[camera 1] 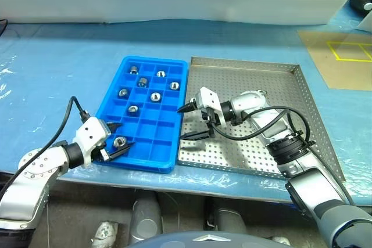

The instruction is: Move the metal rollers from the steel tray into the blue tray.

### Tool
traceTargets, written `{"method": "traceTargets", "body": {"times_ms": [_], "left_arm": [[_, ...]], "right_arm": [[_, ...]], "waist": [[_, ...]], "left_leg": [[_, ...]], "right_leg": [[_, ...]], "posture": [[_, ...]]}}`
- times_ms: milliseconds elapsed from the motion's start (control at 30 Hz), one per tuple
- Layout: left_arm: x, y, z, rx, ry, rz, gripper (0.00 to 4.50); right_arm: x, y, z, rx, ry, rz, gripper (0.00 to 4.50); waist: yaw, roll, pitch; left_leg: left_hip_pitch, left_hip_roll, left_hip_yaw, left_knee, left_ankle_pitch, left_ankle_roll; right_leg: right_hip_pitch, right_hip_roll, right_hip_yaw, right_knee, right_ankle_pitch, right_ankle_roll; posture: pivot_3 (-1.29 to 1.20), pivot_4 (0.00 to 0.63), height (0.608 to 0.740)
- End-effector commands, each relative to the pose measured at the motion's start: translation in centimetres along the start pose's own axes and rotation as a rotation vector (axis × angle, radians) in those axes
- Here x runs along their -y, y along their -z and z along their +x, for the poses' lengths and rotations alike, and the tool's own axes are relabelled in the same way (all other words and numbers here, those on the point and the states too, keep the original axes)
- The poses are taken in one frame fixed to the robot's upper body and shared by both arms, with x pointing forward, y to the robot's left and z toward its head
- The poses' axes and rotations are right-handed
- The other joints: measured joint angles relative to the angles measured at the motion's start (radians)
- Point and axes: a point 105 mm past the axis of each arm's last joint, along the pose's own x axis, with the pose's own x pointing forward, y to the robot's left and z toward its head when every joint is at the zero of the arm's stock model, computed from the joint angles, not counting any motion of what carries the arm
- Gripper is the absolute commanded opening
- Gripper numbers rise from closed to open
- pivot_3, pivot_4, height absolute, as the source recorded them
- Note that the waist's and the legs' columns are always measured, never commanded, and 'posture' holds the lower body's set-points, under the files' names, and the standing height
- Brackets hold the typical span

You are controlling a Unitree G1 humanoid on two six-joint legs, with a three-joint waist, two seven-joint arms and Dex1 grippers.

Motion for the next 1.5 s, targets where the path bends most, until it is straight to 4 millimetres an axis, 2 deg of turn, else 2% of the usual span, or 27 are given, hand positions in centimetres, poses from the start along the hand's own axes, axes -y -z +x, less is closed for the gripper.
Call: {"method": "traceTargets", "body": {"times_ms": [33, 233, 467, 567, 700, 833, 1067, 1233, 1500], "left_arm": [[-0.6, -1.5, 0.2, 0.04, -0.025, 0.041, 3.69], [-3.9, -7.9, 1.5, 0.29, -0.107, 0.051, 3.69], [-3.4, -10.5, 5.2, 0.358, 0.058, 0.072, 3.69], [-2.5, -10.4, 7.5, 0.355, 0.157, 0.087, 3.69], [-2.1, -10.4, 9.1, 0.368, 0.207, 0.091, 3.69], [-2.0, -10.5, 10.0, 0.382, 0.231, 0.088, 3.69], [-2.2, -9.8, 9.8, 0.369, 0.24, 0.082, 3.69], [-2.1, -9.7, 9.5, 0.365, 0.243, 0.084, 3.69], [-1.7, -8.6, 8.0, 0.323, 0.283, 0.099, 3.69]], "right_arm": [[0.2, -1.2, -0.5, 0.035, 0.017, -0.045, 4.5], [0.9, -1.4, -1.2, 0.038, 0.068, -0.043, 4.5], [2.2, -1.4, -3.2, 0.045, 0.2, -0.032, 4.5], [3.3, -1.1, -4.4, 0.049, 0.327, -0.018, 4.5], [4.2, -0.4, -5.0, 0.059, 0.434, 0.012, 4.5], [4.5, 0.4, -3.7, 0.077, 0.492, 0.055, 4.5], [5.9, 1.4, -0.9, 0.091, 0.519, 0.103, 4.5], [6.9, 2.7, 0.0, 0.075, 0.54, 0.129, 4.5], [7.1, 4.6, 2.0, 0.046, 0.537, 0.174, 4.5]], "waist": [[0.0, 0.0, 0.0], [0.002, 0.0, 0.0], [-0.019, 0.0, 0.0], [-0.029, 0.0, 0.0], [-0.052, -0.001, 0.0], [-0.077, -0.001, 0.0], [-0.105, 0.0, 0.0], [-0.106, 0.0, 0.0], [-0.105, 0.0, 0.0]], "left_leg": [[0.0, 0.0, 0.0, 0.0, 0.0, 0.0], [0.0, 0.0, -0.001, 0.003, 0.001, -0.001], [0.004, -0.002, 0.0, 0.006, 0.001, -0.002], [0.004, -0.002, 0.0, 0.007, 0.002, -0.002], [0.004, -0.001, 0.0, 0.006, 0.003, -0.005], [0.004, 0.0, 0.0, 0.006, 0.004, -0.006], [0.004, 0.0, 0.001, 0.005, 0.004, -0.007], [0.004, 0.0, 0.001, 0.005, 0.004, -0.006], [0.004, 0.0, 0.001, 0.004, 0.004, -0.006]], "right_leg": [[0.0, 0.0, 0.0, 0.0, 0.0, 0.0], [0.0, 0.0, 0.0, 0.005, 0.0, 0.0], [0.0, 0.0, 0.005, 0.012, 0.0, 0.0], [0.0, 0.001, 0.006, 0.012, 0.0, -0.001], [0.0, 0.002, 0.007, 0.011, 0.0, -0.001], [-0.001, 0.004, 0.008, 0.011, 0.0, -0.001], [-0.001, 0.004, 0.008, 0.011, 0.0, -0.001], [-0.001, 0.004, 0.008, 0.011, 0.001, -0.002], [-0.002, 0.004, 0.007, 0.011, 0.0, -0.003]], "posture": [[0.21, 0.15, 0.74], [0.17, 0.15, 0.74], [0.06, 0.15, 0.74], [0.0, 0.15, 0.74], [-0.05, 0.15, 0.74], [-0.09, 0.15, 0.74], [-0.1, 0.15, 0.74], [-0.09, 0.15, 0.74], [-0.05, 0.15, 0.74]]}}
